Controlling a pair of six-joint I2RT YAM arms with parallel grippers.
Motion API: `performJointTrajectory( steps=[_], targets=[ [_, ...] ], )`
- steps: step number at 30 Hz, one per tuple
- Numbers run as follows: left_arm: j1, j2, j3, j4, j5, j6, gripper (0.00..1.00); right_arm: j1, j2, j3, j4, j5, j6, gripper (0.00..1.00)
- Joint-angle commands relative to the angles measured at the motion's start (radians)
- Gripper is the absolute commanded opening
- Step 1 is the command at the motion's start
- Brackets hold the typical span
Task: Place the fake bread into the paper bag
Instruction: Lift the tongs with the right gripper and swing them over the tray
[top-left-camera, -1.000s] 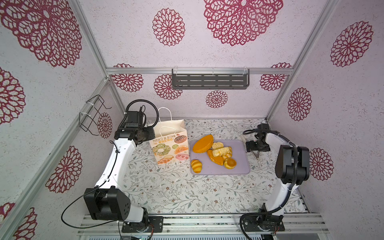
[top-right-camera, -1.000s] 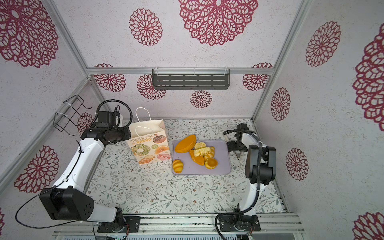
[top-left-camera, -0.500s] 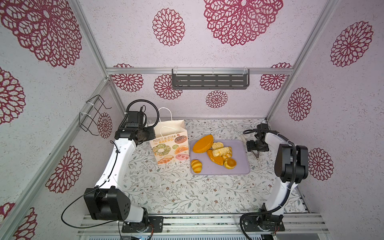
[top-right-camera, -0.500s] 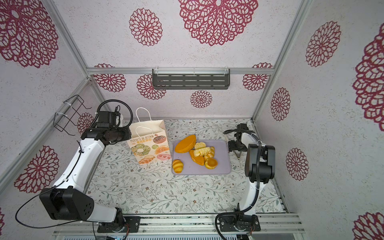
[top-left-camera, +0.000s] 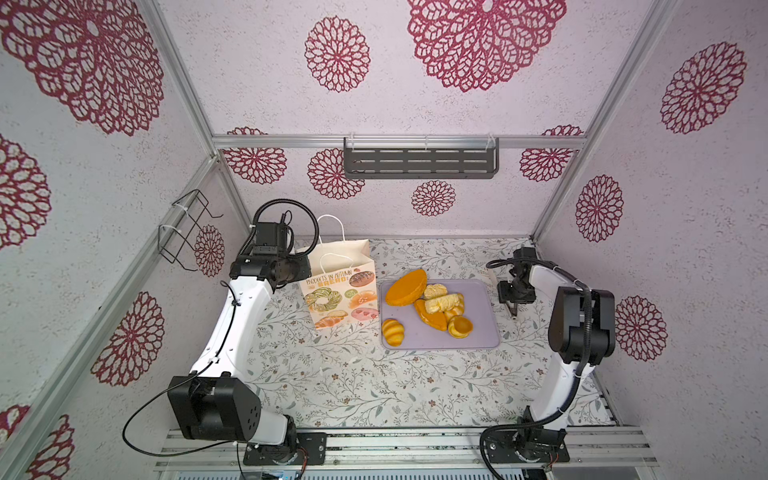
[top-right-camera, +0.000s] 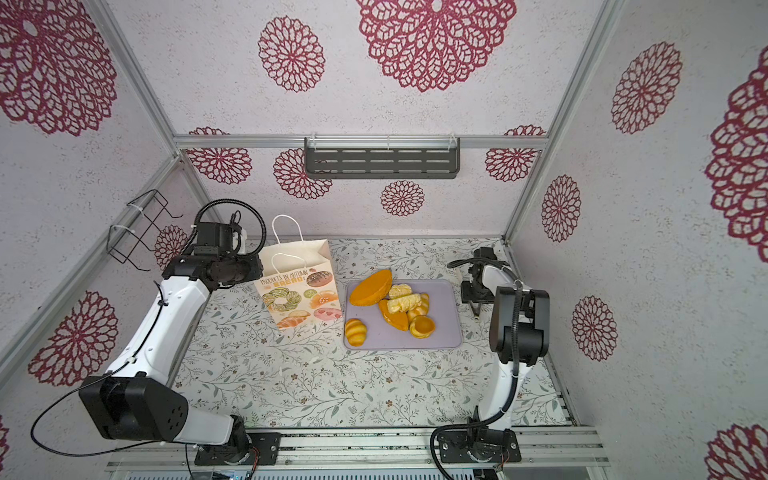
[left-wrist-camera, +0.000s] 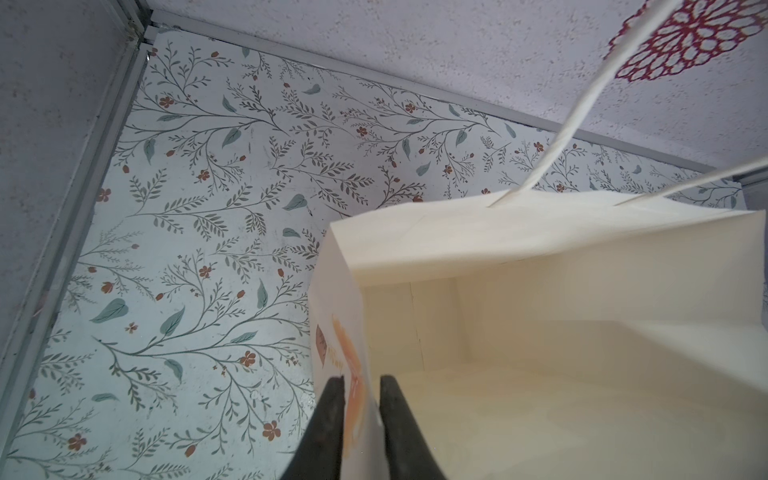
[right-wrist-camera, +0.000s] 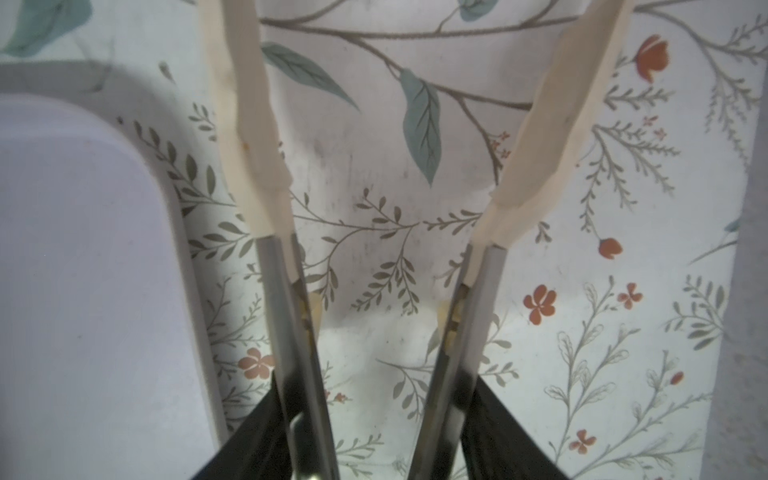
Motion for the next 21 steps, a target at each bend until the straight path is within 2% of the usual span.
performJointTrajectory(
  steps=[1, 21],
  targets=[
    [-0.007, -0.014, -0.011, 0.011, -0.004, 0.003, 0.2, -0.002, -0.048, 0.024, -0.033, -0.029, 0.033, 0.57],
    [-0.022, -0.021, -0.014, 0.014, -0.014, 0.005, 0.2, 0.01, -0.429, -0.107, -0.075, -0.144, 0.186, 0.57]
  ],
)
